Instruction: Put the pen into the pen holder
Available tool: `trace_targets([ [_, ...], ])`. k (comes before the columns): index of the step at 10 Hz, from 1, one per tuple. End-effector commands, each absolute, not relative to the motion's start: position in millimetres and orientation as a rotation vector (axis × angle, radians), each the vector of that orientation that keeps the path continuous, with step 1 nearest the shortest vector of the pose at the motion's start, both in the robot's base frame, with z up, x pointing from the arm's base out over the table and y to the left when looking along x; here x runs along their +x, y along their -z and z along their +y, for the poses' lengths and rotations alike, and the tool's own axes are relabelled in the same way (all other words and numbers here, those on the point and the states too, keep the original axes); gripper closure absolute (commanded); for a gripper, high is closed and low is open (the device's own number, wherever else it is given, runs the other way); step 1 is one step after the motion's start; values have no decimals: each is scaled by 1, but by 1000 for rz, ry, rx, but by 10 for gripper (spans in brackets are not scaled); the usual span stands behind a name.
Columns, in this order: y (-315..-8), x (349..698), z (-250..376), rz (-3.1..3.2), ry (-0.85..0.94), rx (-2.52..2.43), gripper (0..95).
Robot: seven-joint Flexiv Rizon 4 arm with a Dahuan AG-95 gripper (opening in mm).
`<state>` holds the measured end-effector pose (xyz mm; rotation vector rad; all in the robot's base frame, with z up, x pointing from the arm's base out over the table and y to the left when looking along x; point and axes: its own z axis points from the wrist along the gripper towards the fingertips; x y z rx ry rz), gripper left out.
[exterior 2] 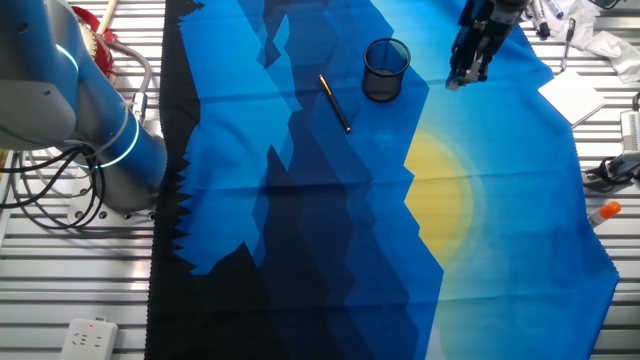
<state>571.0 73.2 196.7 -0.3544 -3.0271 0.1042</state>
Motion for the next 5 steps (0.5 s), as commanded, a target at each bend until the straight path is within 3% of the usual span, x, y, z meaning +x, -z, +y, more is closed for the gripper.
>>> trace_targets([
  [1, -197, 570, 73, -3023, -101, -393, 950],
  [5, -197, 570, 73, -3032, -98, -390, 950],
])
